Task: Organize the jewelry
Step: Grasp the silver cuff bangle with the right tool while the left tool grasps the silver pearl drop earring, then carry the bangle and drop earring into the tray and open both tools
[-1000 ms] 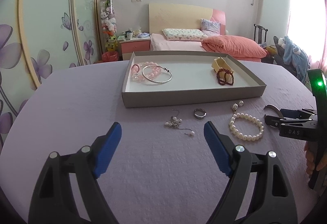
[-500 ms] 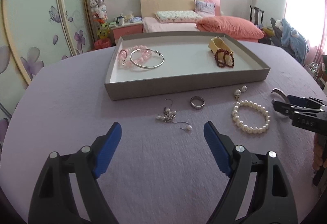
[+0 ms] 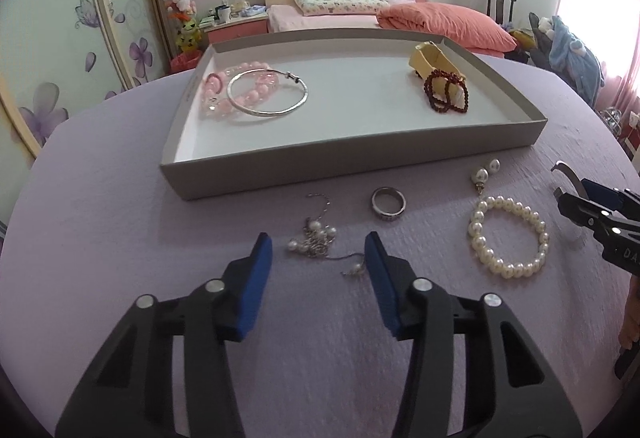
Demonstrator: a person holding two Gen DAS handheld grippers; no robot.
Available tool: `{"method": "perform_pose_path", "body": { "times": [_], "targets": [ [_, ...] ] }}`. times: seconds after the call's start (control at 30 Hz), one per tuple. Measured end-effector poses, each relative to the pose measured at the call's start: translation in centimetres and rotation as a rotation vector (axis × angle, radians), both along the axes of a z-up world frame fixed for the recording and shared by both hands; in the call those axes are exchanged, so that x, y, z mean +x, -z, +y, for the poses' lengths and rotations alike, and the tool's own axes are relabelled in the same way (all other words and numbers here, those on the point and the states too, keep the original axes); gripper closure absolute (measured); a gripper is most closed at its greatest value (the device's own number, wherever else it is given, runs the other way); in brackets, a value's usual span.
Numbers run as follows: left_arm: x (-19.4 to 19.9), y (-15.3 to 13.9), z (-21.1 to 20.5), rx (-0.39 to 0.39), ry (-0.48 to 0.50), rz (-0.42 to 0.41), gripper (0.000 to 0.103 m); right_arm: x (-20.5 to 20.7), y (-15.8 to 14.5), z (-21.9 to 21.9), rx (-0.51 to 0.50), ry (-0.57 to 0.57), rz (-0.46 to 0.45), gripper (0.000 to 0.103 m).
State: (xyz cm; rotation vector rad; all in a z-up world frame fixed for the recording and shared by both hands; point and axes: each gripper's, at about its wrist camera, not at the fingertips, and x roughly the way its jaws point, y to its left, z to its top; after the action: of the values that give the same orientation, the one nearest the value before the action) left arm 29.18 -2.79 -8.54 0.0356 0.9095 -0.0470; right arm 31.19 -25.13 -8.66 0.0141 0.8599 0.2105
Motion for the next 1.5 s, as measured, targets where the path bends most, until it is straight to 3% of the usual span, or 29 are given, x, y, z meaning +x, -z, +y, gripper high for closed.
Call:
{"method": "perform_pose_path", "body": {
  "times": [0.1, 0.33, 0.6, 1.27, 1.5],
  "targets": [
    [0.3, -0.1, -0.1, -0.005, 0.004, 0.001, 0.063, -0.1, -0.1, 0.0, 0.004, 0.000, -0.003, 0.038],
    [0.4, -0.1, -0.6, 0.009, 0.022, -0.004, 0.091, -0.1, -0.3, 0.1, 0.012, -0.002, -0.008, 0.038],
    [-0.2, -0.2, -0.3, -0.006, 0.031, -0.012, 0.093, -0.6, -0.8, 0.5, 0.033, -0.009, -0.027, 0.038],
    [-5.3, -5.1, 0.9, -0.111, 0.002, -0.262, 0.094, -1.5, -1.9, 0.9, 0.104, -0.003, -0.085, 0.038],
    [-7.2, -6.1, 0.9, -0.132, -0.010, -0.313, 0.093, -2.6, -2.9, 1.1, 0.123, 0.011, -0.135, 0.038]
  ]
}}
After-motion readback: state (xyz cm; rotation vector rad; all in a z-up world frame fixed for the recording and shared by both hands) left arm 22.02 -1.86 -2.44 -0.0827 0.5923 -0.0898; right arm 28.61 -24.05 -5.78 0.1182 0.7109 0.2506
